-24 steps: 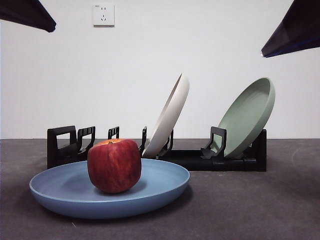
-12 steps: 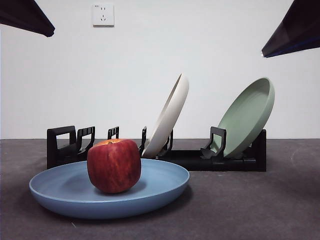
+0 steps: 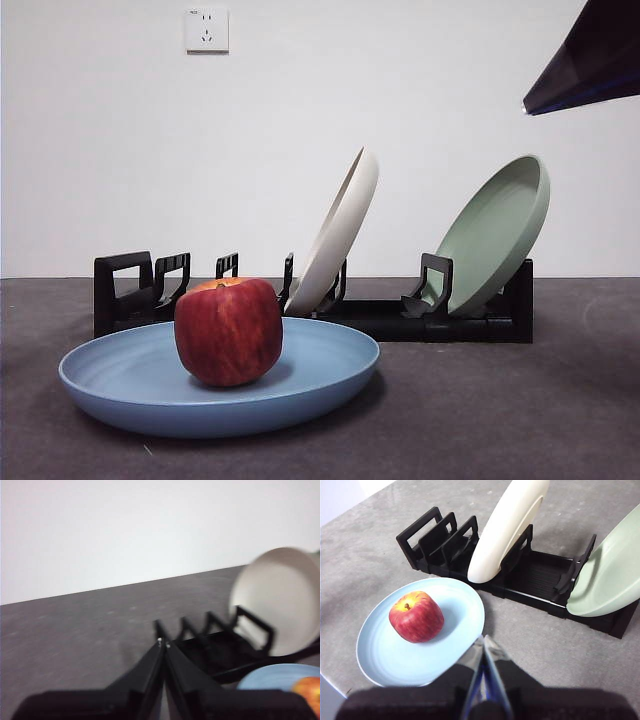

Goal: Take the blue plate from the plate rack,put the plate on the table,take the apple from the table,put the apple in the plate

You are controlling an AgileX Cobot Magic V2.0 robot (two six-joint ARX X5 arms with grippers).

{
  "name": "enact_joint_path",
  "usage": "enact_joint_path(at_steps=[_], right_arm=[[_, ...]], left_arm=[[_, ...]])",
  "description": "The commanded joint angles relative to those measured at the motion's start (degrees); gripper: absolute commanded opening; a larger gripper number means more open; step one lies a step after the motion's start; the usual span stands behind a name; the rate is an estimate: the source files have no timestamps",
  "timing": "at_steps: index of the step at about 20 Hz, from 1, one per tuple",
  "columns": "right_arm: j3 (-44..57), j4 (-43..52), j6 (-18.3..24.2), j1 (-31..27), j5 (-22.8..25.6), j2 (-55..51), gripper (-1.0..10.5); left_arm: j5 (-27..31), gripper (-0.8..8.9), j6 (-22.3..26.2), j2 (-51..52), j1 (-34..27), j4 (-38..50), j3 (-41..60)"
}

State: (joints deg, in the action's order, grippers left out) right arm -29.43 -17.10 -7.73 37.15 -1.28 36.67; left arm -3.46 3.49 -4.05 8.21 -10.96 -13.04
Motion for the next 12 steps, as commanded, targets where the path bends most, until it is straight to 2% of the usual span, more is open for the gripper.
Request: enact_joint_path(at_steps=[1,5,12], right_arm=[[0.3,0.3,-0.4,0.0,0.2,0.0,0.0],[0.3,0.2,-0.3,0.0,0.2,0.0,0.0],[0.3,0.2,-0.4,0.0,0.2,0.0,0.0]], left_arm=[[0.0,-0.03,0.8,4.0,-3.3,3.4,6.5],[0.0,-0.03,0.6,3.9,-5.2,5.6,12.1],[0.2,-0.03,0.1,3.9,-5.2,0.9,12.8]])
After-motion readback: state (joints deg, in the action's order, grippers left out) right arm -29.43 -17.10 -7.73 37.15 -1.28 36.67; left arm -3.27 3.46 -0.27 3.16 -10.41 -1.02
